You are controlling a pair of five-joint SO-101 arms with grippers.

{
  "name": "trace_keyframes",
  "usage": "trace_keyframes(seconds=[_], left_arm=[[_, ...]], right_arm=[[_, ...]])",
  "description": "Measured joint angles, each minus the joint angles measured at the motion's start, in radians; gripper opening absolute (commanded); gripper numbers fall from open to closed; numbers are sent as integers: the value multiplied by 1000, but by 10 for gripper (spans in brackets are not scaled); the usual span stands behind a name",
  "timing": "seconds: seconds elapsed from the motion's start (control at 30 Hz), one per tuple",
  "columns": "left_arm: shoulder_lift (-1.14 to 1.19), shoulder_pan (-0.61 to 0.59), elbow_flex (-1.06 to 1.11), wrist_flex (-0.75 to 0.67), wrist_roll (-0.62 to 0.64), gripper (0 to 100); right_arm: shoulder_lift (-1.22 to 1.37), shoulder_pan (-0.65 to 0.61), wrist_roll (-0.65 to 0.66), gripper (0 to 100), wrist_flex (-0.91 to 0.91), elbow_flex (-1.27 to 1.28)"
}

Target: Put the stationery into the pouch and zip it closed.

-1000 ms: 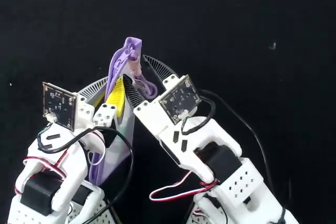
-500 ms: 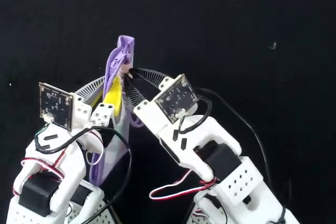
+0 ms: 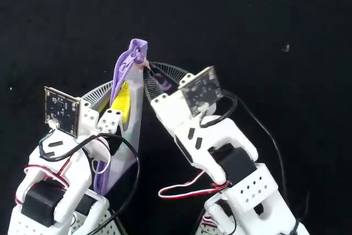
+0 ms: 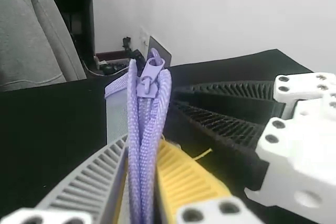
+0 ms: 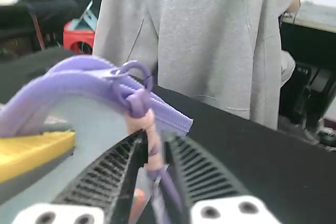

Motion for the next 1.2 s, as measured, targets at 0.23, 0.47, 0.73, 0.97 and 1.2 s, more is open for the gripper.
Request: trace_keyframes(seconds=[0.23,0.47,0.73,0.97,1.2], left_arm=[[0,-2,0,3,0,28],[-5,2,0,3,-3,28],[-157,103,15,48,-5,28],[-233,164,15,64,-6,28],[-232,164,15,64,-6,28]], right_arm=[[0,-11,-17,240,-3,0],[-2,-84,28,240,-3,15],[-186,-137,31,240,38,74],[-229,-137,68,142,38,84],[-229,-138,68,17,38,84]])
